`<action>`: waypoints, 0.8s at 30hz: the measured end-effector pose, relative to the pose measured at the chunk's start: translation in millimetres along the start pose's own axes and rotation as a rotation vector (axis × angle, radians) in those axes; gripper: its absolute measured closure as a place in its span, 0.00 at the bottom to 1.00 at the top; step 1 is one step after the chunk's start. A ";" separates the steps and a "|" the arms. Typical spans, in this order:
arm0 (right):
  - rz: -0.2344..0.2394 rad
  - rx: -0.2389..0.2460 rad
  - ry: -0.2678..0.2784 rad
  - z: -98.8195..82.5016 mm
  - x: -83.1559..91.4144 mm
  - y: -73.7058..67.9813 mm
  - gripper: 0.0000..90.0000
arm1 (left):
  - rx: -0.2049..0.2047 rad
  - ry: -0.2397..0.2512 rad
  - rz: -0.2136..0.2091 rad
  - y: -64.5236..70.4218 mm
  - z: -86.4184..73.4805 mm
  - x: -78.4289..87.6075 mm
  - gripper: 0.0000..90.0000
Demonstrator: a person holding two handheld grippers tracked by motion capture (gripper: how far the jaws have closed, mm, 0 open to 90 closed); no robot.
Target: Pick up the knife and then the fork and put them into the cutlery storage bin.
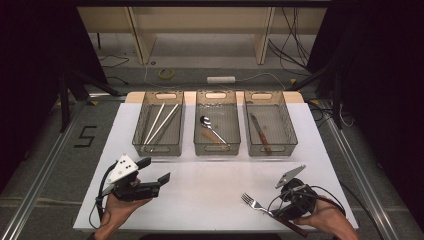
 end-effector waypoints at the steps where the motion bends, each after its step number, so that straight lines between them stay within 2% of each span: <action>1: -0.002 0.004 -0.006 -0.5 -0.5 -0.8 0.46 | 0.000 0.001 0.000 0.0 -0.1 -0.1 0.17; 15: 0.000 0.028 -0.072 -8.5 -11.7 -5.1 0.60 | -0.002 -0.001 -0.002 0.6 -0.1 -0.4 0.17; 17: -0.011 0.024 -0.084 -8.8 -13.0 -4.8 0.62 | -0.001 -0.002 -0.004 0.5 -0.2 -0.5 0.17; 24: 0.003 0.038 -0.108 -10.6 -17.1 -5.2 0.67 | -0.002 -0.001 -0.003 0.8 -0.2 -0.8 0.17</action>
Point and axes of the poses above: each handheld gripper's, and its own axes: x roughly backward along the jaws, z roughly out of its top, y roughly to its right, the point moved 1 cm from there along -x, roughly forward along the jaws, and after that the axes turned 8 degrees about z, right-handed, at the moved point
